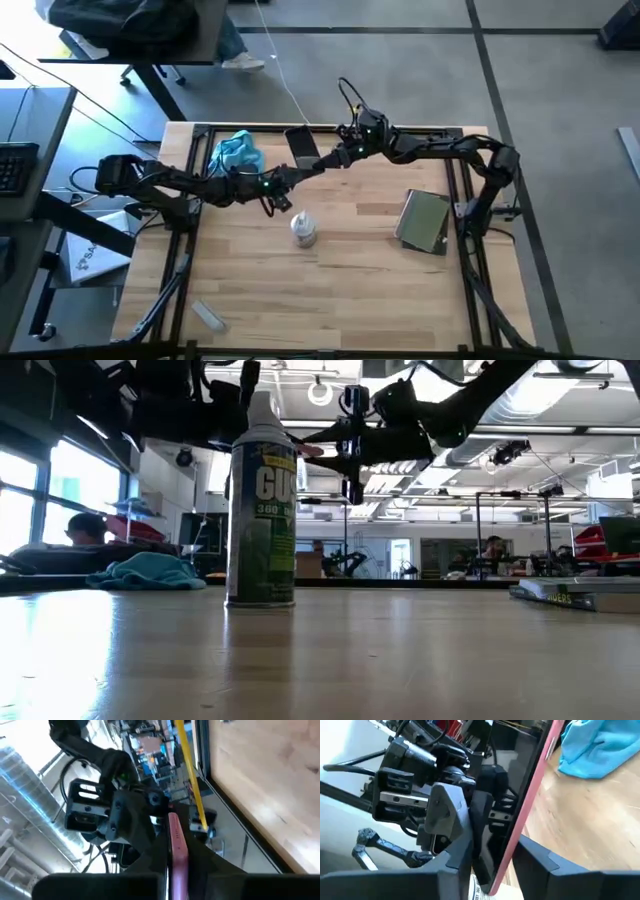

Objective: Apply microfiber cloth
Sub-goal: Spray the back and front of the pink cellphone using the blue spray bottle

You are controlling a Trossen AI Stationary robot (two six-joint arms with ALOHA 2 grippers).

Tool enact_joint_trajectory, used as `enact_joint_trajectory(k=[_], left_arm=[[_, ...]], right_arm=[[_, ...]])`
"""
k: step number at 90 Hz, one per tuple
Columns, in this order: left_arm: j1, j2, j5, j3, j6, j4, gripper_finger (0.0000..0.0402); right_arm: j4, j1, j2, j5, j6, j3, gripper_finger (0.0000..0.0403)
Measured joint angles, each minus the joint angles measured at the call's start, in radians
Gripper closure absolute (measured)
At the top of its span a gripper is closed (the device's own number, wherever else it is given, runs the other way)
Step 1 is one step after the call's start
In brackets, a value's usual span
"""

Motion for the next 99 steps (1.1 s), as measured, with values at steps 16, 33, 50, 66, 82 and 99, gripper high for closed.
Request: enact_joint_trajectory(k=[16,33,50,66,82,99], left_arm=[[0.0,0.0,0.029,0.0,-0.049,0.0,0.0381],[0.0,-0.002,0.023,0.0,-0.052,0.003,0.038],[0.0,-0.002,0.035,0.0,-0.11,0.003,0.0359],[0.0,0.001,0.063,0.0,-0.17,0.002,0.0307],[0.0,0.001,0.057,0.0,-0.191,0.028,0.0271],[0.007,-0.012,0.037,0.0,-0.267,0.036,0.0262]], right_arm=[[0.03,0.006,0.0,-0.008,-0.015,-0.001,0.0383],[0.071,0.003,0.0,-0.009,-0.015,-0.002,0.0392],[0.081,0.003,0.0,-0.004,-0.029,-0.002,0.0393],[0.125,0.004,0.0,0.015,-0.042,-0.001,0.0397],[0.183,-0.004,0.0,0.014,-0.019,0.0,0.0397],[0.203,-0.036,-0.013,0.007,-0.094,0.0,0.0397]])
